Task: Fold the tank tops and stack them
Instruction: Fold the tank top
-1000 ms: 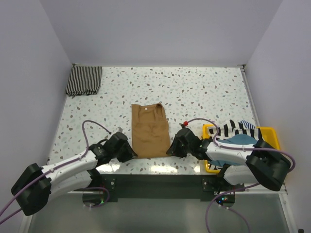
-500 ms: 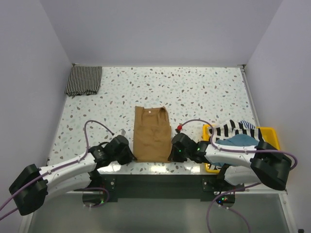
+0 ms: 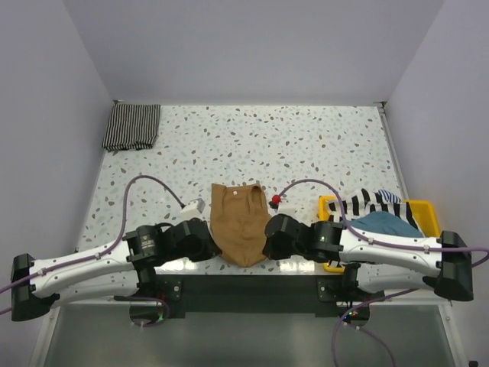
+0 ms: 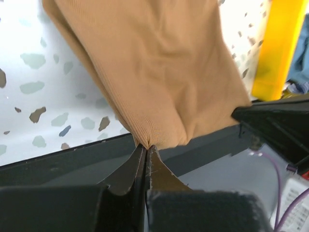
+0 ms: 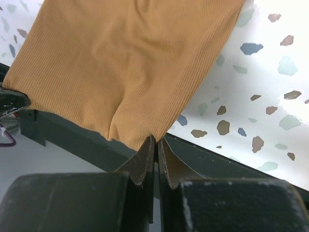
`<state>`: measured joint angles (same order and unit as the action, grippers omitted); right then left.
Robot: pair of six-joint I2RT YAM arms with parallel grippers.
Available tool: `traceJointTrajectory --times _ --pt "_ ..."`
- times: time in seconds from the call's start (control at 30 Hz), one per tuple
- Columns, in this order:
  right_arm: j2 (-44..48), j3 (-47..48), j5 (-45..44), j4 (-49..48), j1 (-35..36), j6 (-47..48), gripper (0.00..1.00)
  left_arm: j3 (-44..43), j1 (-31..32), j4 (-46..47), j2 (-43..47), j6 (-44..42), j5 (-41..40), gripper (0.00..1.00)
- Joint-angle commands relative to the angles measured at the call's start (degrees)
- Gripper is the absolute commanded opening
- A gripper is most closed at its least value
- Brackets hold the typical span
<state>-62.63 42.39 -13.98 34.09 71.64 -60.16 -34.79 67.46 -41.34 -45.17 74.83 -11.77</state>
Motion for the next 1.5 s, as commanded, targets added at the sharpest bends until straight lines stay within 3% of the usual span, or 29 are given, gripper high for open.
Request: traceJointTrajectory --times 0.0,0.17,0.23,0.53,0.73,0.87,0.97,1.0,1.1,1.2,1.33,1.37,1.4,1.47 --pt "-1.4 6.2 -4.7 6.5 0.2 1.0 0.03 -6.9 0.1 -4.6 -1.4 1.3 -8.1 0.0" --pt "-3.7 11.4 -7.9 8.5 -1.6 3.2 0.02 -11.7 -3.8 -3.2 -2.8 -3.6 -11.6 0.0" --pt "-4.2 12.3 -7.6 7.8 -3.1 4.4 0.02 -13.1 -9.8 -1.4 -2.9 -8.6 -9.4 0.0" --pt "-11.0 17.8 0.2 1.7 -19.0 14.4 0.01 -17.6 -25.0 11.0 -10.9 -21.6 -3.1 0.0" --pt "-23.4 26.3 9.3 -2.4 -32.8 21.3 0.01 -19.9 -36.2 26.0 -23.2 -26.3 5.0 0.0" --pt "-34.3 36.4 13.1 -3.5 -39.3 24.8 0.04 -26.2 -42.0 36.3 -37.0 -28.6 8.1 0.0" --pt "-43.9 42.9 13.2 -3.3 -42.4 25.6 0.2 -30.0 -45.6 43.8 -46.9 -29.8 10.1 0.14" --pt "-45.7 44.0 13.3 -3.9 -43.2 25.8 0.34 -31.3 -46.4 44.6 -49.4 -29.8 11.5 0.25" --pt "-51.2 49.2 11.6 -3.3 -45.2 28.2 0.61 -35.3 -49.2 46.9 -55.5 -29.9 14.6 0.52" --pt "-51.5 52.1 5.3 -1.3 -45.3 30.4 0.7 -36.3 -51.1 46.4 -55.1 -29.7 13.8 0.57" --pt "-45.8 47.8 1.7 -2.5 -43.1 31.4 0.64 -34.0 -50.7 42.3 -49.5 -28.6 10.4 0.54" --pt "-43.6 45.4 -0.9 -2.5 -42.0 31.4 0.61 -32.1 -50.1 38.5 -47.1 -27.5 9.5 0.49" --pt "-42.4 44.3 -2.0 -2.5 -39.7 31.6 0.51 -30.4 -49.6 38.3 -45.7 -25.9 9.6 0.47" --pt "-40.5 40.4 -3.4 -3.4 -36.9 31.0 0.43 -25.0 -47.7 39.6 -42.0 -24.6 9.6 0.43"
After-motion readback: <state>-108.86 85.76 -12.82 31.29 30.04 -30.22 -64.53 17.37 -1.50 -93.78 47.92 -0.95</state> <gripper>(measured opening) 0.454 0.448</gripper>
